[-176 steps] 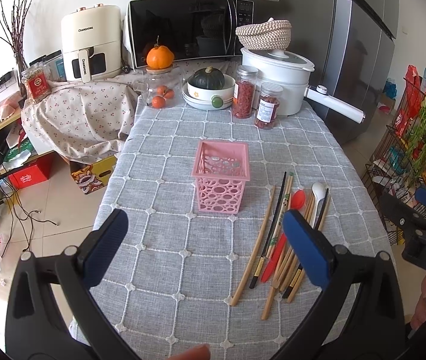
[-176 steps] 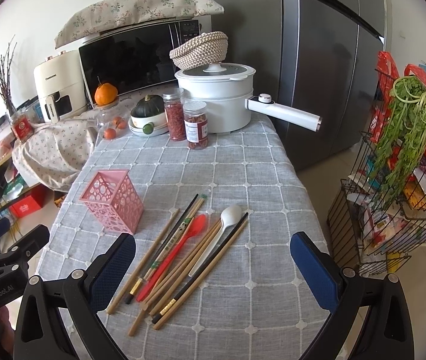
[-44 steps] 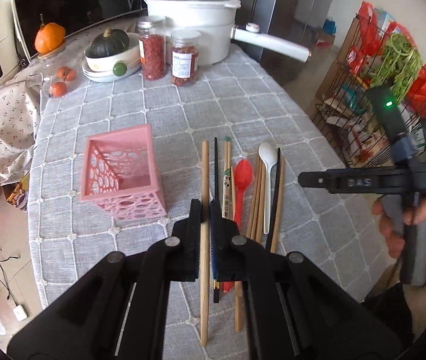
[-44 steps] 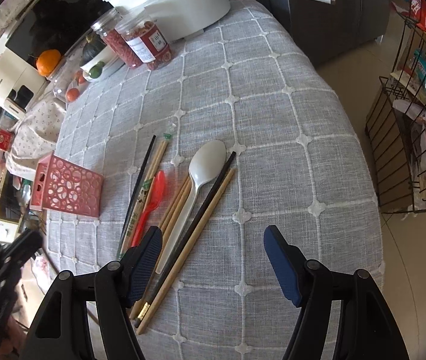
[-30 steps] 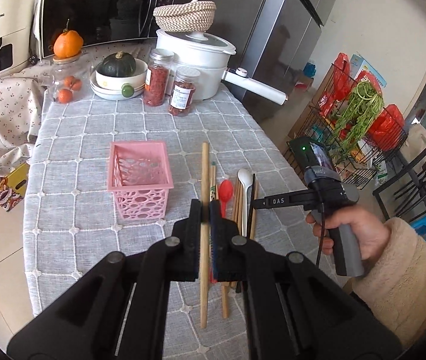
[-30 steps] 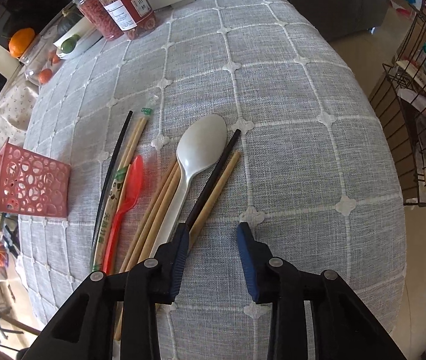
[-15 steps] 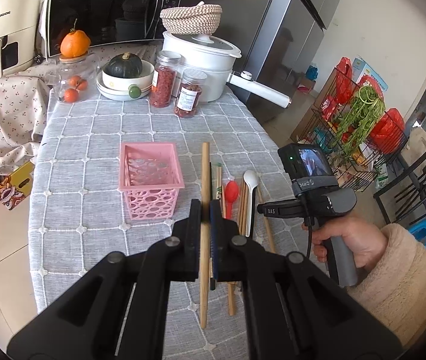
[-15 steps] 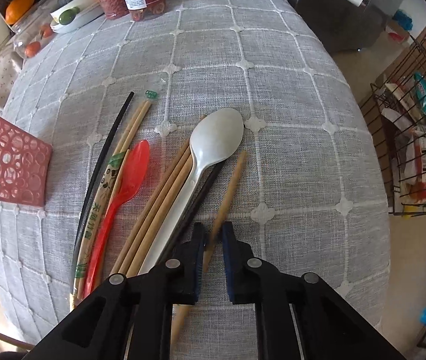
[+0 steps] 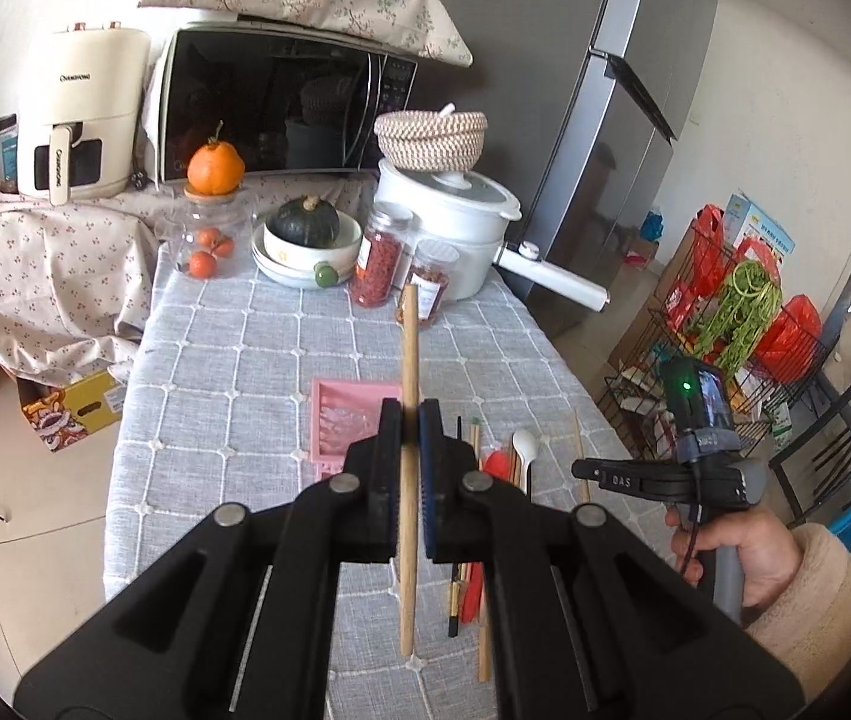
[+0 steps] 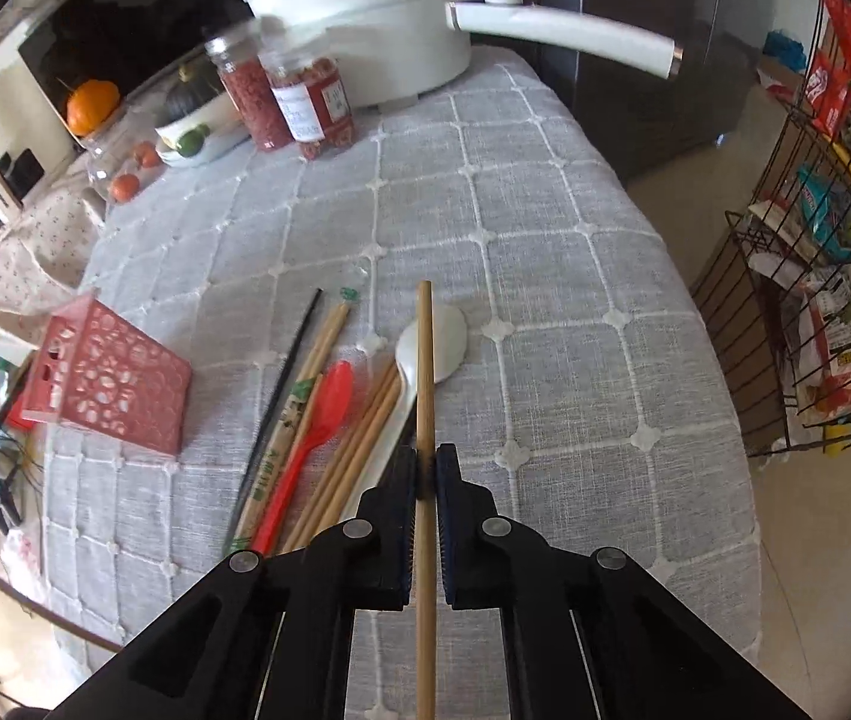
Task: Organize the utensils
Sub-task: 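Grasp a wooden chopstick with the left tool while the right tool grasps another wooden chopstick, then lower the left chopstick into the pink basket while the right tool drops its chopstick in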
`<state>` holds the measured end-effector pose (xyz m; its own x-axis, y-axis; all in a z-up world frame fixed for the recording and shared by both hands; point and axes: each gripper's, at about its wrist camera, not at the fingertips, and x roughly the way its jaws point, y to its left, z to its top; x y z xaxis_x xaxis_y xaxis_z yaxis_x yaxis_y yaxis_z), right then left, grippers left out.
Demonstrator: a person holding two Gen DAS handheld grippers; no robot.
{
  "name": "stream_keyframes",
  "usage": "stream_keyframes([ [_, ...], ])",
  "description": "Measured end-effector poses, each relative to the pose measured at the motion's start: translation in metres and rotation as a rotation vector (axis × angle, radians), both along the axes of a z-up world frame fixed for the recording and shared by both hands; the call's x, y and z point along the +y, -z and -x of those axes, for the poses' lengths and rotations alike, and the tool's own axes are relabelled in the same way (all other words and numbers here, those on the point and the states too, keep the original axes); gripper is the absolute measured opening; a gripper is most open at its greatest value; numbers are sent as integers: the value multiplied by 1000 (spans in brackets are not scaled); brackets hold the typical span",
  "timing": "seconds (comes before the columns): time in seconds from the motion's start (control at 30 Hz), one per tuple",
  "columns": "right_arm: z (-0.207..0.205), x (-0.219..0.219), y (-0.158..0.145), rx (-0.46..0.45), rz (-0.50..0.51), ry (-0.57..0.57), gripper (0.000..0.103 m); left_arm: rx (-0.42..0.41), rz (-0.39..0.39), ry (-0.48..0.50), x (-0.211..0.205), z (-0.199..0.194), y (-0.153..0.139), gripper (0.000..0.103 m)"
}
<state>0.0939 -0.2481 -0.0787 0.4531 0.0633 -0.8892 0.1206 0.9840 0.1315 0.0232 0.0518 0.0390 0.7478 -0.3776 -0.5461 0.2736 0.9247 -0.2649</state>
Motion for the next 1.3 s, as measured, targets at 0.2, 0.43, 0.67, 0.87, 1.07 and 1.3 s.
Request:
stream_keyframes([
  [0.2,25,17,-51,-189,-53,-54,6,-144,66,-101,17,4,-22,6],
  [0.43,35,40,-88,-342,-91,-92,6,-360,111,-178,26,9,-43,6],
  [0.67,37,63,-112,-452,-101,-127,6,-411,98,-218,17,-19,-31,6],
  [0.87,33,69,-114,-466,-131,-127,6,-355,69,-243,11,-48,-5,6],
  [1.07,30,73,-112,-465,-144,-132,6,-279,38,-230,3,-67,13,6],
  [1.3,31,78,-113,-488,-150,-139,6,-202,46,-172,1,-83,27,7],
])
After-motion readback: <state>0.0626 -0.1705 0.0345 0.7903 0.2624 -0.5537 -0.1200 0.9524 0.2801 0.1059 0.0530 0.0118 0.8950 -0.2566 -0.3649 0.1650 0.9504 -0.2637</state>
